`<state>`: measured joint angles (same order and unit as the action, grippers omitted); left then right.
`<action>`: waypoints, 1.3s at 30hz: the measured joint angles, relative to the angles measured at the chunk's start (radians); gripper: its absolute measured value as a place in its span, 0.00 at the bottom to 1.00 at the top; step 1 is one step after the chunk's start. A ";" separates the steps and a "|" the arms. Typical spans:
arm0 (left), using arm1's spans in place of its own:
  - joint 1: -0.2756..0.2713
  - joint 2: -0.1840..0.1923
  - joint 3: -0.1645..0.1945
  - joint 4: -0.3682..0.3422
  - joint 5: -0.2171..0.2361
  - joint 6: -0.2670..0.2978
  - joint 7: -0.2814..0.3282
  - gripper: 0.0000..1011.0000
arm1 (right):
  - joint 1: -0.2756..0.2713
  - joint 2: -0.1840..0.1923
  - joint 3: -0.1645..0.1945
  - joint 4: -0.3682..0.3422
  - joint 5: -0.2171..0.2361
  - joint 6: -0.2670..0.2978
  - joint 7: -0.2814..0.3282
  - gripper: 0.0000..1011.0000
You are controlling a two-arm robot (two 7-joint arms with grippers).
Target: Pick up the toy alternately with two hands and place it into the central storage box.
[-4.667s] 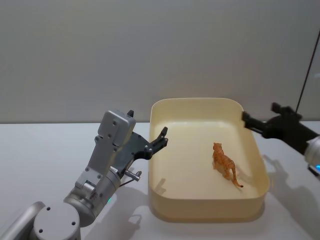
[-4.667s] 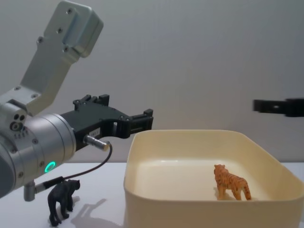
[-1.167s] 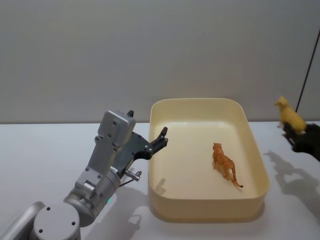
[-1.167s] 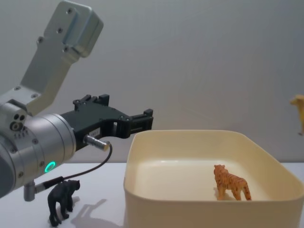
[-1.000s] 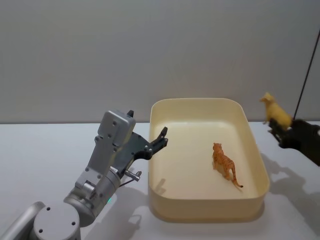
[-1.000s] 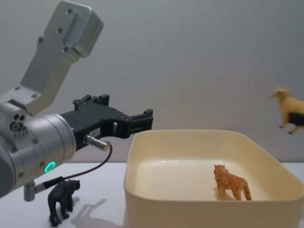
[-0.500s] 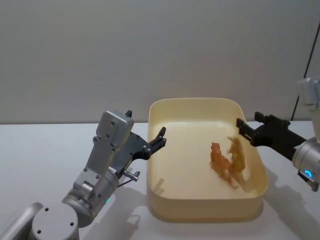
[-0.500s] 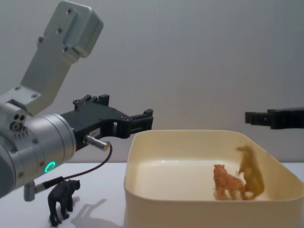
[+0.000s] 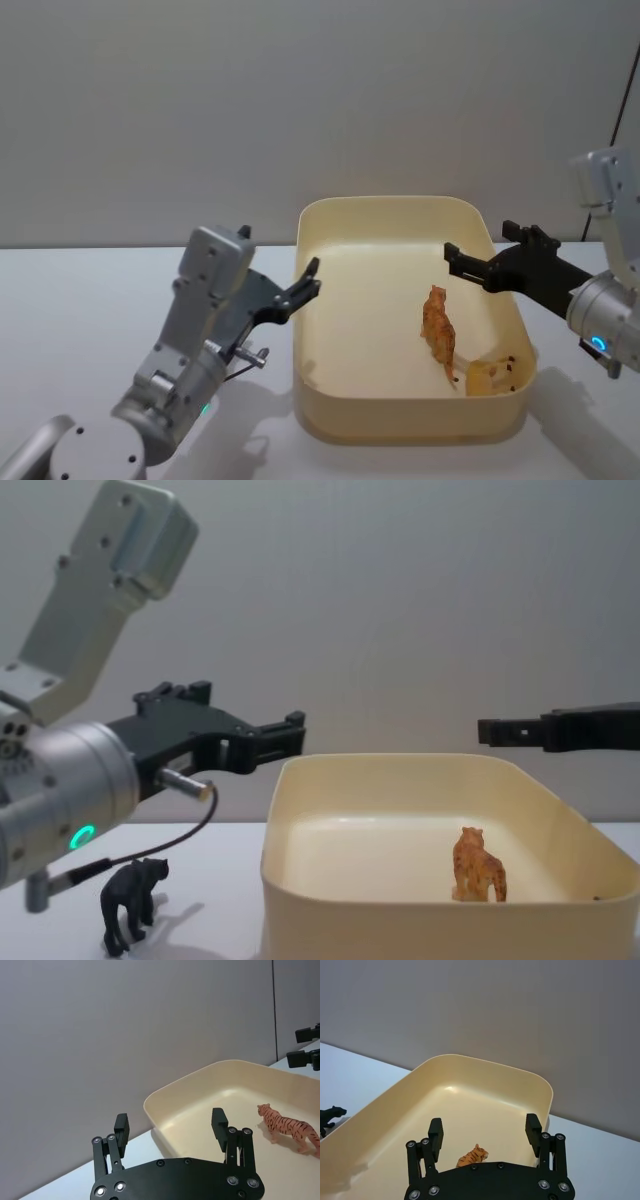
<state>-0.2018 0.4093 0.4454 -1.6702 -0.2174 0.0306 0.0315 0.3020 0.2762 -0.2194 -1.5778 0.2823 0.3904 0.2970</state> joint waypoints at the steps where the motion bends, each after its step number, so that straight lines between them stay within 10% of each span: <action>1: 0.005 0.004 -0.001 -0.006 -0.003 0.003 0.007 0.99 | 0.001 -0.001 -0.001 0.000 -0.001 0.001 0.000 0.99; 18: 0.148 0.122 -0.044 -0.148 -0.157 0.107 0.136 0.99 | 0.008 -0.007 -0.007 0.003 -0.009 0.008 0.005 0.99; 39: 0.126 0.141 -0.089 -0.015 -0.319 0.164 -0.063 0.99 | 0.010 -0.009 -0.009 0.004 -0.012 0.010 0.006 0.99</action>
<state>-0.0755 0.5498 0.3565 -1.6847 -0.5363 0.1947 -0.0317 0.3118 0.2674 -0.2282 -1.5742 0.2706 0.4007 0.3035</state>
